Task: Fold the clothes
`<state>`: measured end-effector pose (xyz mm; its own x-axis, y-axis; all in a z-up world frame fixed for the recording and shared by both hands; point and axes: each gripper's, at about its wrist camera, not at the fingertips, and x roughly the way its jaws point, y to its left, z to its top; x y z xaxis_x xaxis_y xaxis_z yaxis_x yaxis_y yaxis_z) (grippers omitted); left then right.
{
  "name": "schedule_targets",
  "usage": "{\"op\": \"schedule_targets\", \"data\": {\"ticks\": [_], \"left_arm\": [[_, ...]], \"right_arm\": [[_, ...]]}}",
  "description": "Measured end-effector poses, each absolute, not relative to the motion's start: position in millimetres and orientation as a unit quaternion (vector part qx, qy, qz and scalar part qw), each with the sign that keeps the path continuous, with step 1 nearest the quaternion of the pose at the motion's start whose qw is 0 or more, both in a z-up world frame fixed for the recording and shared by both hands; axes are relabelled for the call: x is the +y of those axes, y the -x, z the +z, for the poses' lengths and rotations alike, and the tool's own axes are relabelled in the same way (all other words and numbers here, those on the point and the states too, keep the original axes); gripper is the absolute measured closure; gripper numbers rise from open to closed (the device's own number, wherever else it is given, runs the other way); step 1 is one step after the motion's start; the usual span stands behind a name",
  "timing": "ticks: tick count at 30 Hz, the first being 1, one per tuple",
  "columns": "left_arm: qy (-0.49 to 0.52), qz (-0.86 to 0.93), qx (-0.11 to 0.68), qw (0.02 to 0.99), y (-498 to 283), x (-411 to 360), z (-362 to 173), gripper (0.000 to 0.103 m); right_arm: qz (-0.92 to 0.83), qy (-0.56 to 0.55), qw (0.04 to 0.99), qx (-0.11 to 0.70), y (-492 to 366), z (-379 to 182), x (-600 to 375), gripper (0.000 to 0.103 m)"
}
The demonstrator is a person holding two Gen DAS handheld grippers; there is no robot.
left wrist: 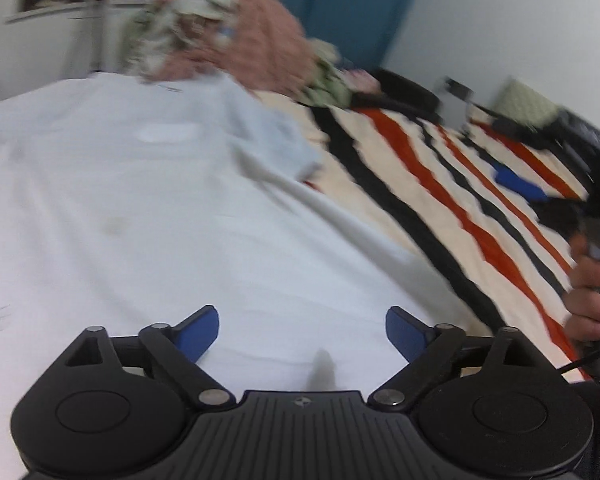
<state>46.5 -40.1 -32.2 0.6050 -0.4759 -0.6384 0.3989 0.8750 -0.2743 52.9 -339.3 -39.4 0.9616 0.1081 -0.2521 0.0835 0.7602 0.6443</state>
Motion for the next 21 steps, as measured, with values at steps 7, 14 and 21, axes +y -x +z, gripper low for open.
{"op": "schedule_targets", "data": {"ticks": [7, 14, 21], "left_arm": [[0.123, -0.212, 0.363, 0.899, -53.3, 8.3, -33.6, 0.01], [0.132, -0.193, 0.316, 0.92, -56.5, 16.3, -37.0, 0.009], [0.13, -0.157, 0.301, 0.932, -73.2, 14.2, -44.9, 0.009]], "right_arm": [[0.005, -0.439, 0.875, 0.205, -141.3, -61.0, -342.3, 0.043], [-0.015, -0.457, 0.854, 0.248, -247.2, -127.6, -350.6, 0.043], [-0.014, -0.368, 0.886, 0.282, -309.7, -159.8, -328.0, 0.06]]}}
